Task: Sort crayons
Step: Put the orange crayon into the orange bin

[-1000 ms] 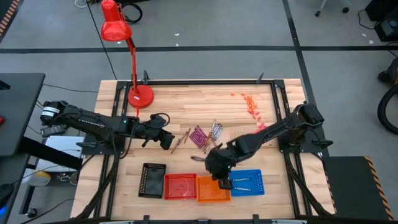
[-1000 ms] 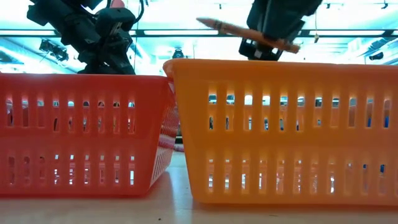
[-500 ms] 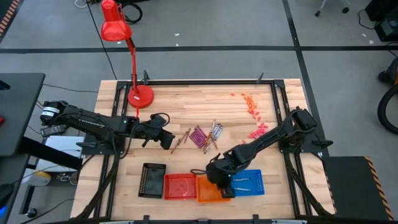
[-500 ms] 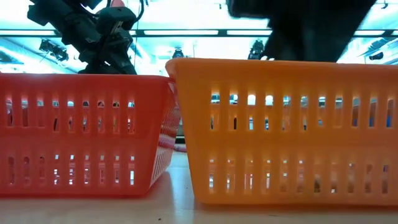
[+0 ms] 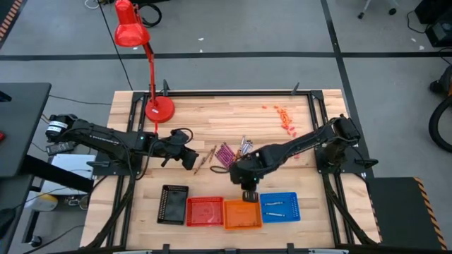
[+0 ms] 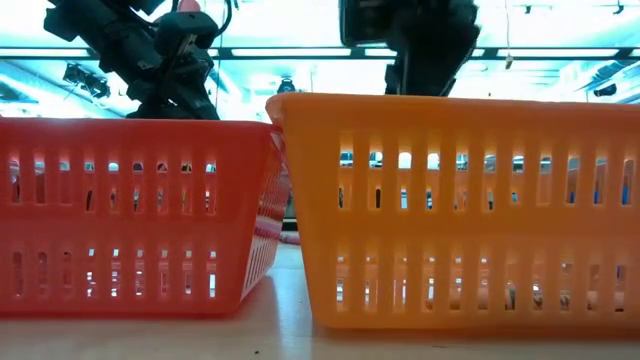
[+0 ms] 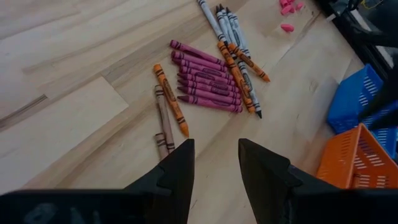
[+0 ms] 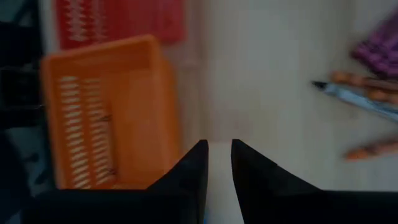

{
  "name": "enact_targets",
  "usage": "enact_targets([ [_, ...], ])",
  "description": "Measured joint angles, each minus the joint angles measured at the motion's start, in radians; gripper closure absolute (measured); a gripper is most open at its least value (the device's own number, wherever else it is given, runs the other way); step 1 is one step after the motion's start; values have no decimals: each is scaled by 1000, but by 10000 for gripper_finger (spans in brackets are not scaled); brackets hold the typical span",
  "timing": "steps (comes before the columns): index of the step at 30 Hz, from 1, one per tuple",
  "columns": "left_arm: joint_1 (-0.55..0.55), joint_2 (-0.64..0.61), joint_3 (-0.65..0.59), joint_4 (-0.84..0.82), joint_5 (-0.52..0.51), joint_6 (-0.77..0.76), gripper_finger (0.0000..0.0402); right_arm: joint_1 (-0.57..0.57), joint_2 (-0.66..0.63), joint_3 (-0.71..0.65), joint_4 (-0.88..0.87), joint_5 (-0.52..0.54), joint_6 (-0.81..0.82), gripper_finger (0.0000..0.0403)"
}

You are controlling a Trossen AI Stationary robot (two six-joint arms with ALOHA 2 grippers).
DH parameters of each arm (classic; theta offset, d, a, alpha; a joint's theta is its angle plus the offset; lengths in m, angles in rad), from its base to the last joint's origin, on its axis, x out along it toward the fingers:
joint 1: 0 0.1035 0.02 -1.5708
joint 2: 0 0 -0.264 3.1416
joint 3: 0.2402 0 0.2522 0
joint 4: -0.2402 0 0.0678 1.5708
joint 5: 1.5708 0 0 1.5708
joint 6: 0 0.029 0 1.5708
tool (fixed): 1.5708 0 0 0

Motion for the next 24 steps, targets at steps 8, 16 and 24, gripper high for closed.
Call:
enact_targets([
  [8,0,0,0,-3,0,-2,264,-107,6,-50,-61,93,88,291],
  [16,0,0,0,-3,0,-4,264,-225,6,-174,-13,118,264,233],
  [24,0,0,0,-3,0,-3,264,-250,6,-237,175,129,291,216],
])
